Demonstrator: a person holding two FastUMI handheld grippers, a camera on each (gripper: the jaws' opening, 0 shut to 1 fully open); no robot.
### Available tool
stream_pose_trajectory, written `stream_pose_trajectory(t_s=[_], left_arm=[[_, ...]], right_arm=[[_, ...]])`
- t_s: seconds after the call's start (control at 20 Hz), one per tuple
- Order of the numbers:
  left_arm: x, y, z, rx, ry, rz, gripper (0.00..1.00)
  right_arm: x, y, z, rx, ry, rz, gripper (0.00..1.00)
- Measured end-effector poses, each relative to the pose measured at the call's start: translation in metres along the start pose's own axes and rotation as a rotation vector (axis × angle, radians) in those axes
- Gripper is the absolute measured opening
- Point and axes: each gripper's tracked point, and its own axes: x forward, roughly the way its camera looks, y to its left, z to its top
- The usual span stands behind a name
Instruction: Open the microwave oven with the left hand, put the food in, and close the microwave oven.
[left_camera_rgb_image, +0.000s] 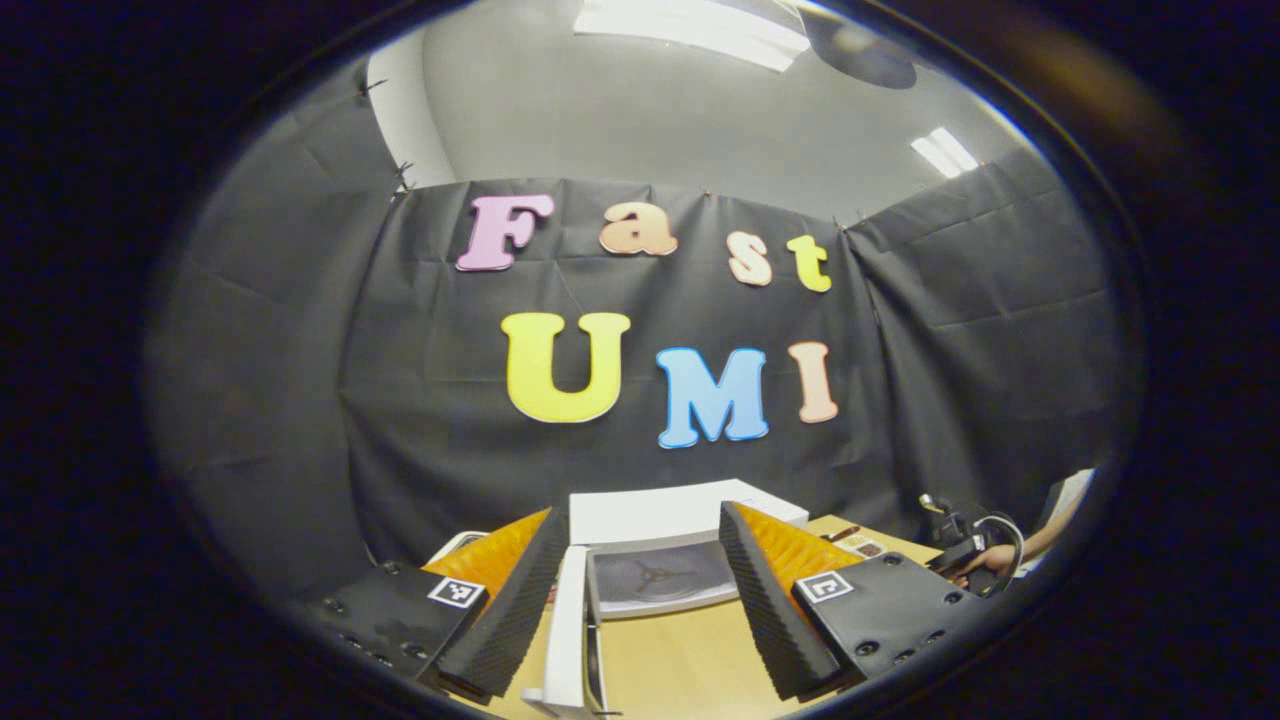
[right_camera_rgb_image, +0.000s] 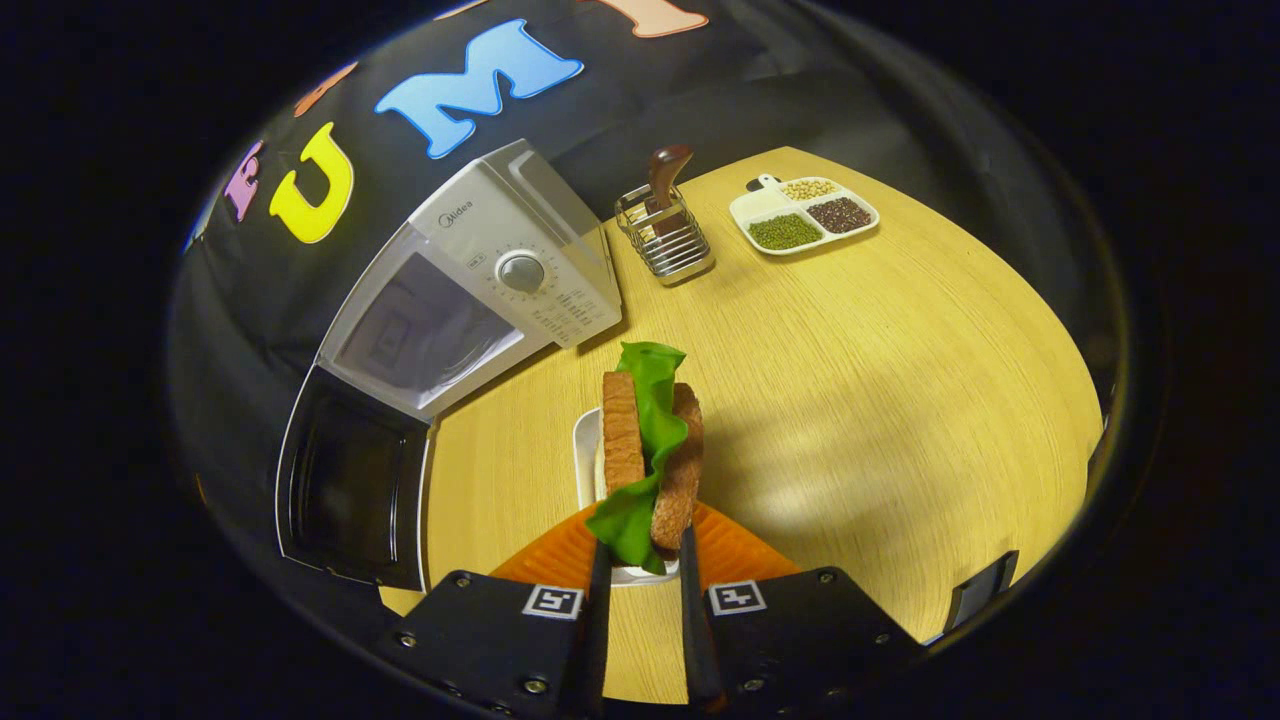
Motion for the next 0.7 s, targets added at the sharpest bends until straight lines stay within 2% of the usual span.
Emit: stream_pose_trajectory(t_s=[0.1,0.25,0.45,0.55,0.7], left_arm=[[0.006,-0.010,0.001,-0.006,0.011,-0.026,0.97],[0.012,-0.016,0.008,-0.013,0.013,-0.030,0.98],[0.013,-0.019,0.034,-0.021,-0.023,-0.018,0.97],[0.015,-0.012,0.045,-0.020,-0.037,0.016,0.97],[0.012,-0.001,0.060,-0.042,-0.050,0.064,0.96]], right_arm=[[-0.005,0.002,0.000,-0.042,-0.017,-0.001,0.21],[-0.023,0.024,0.008,-0.066,-0.072,0.041,0.21],[-0.042,0.081,0.018,-0.021,-0.112,0.193,0.21],[-0.044,0.113,0.024,0.013,-0.134,0.282,0.21],[-0.038,0.162,0.032,0.140,-0.141,0.427,0.21]])
